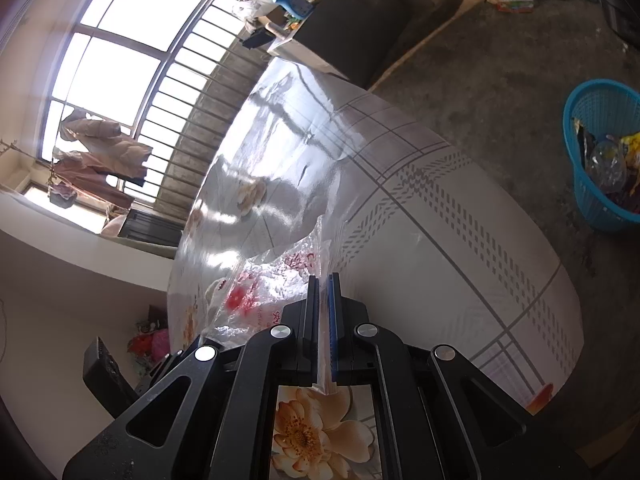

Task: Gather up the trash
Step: 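Lift the white cloth with the left gripper while the right gripper holds the bag, then carry the white cloth and plastic bag over the blue wastebasket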

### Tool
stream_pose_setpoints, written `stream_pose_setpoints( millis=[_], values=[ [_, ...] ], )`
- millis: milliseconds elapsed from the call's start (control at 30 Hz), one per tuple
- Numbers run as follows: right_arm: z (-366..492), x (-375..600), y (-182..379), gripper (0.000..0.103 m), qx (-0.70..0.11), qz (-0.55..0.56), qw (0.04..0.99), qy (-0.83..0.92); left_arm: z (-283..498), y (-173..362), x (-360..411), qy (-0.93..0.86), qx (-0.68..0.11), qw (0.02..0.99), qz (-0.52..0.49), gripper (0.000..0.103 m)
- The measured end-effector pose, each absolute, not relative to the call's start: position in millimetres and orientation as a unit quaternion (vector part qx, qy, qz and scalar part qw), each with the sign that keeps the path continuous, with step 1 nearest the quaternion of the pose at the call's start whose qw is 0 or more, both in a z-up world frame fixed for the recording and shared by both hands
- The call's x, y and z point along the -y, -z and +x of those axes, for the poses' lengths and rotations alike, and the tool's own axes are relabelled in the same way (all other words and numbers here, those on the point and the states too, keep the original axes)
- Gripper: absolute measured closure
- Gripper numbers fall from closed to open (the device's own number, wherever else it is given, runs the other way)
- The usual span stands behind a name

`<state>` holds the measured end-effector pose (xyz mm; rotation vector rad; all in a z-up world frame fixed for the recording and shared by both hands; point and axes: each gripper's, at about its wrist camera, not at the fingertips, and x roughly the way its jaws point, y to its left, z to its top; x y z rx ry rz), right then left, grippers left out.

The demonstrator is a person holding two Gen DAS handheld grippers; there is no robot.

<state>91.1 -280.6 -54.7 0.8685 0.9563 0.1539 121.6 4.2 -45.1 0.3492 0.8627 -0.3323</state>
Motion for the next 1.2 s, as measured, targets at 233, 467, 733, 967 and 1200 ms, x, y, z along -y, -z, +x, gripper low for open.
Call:
stream_pose_setpoints(
  millis=[233, 467, 733, 967, 1200],
  values=[
    [87, 280, 46, 0.102, -0.426, 0.41, 0.802, -0.087, 119, 34, -6, 0.154, -0.392, 0.892, 0.162, 0.093],
    [71, 297, 17, 0.102, -0.372, 0.419, 0.824, -0.083, 119, -13, 4, 0.186, -0.337, 0.913, 0.139, 0.094],
    [21, 373, -3, 0.102, -0.282, 0.451, 0.847, 0.002, 130, -69, 82, 0.315, -0.303, 0.894, 0.096, 0.094],
    [-43, 458, 7, 0.102, -0.217, 0.462, 0.845, 0.158, 136, -78, 206, 0.42, -0.314, 0.843, 0.116, 0.094],
    [-45, 497, 51, 0.102, -0.233, 0.461, 0.816, 0.26, 147, -40, 336, 0.489, -0.377, 0.774, 0.138, 0.093]
  ],
)
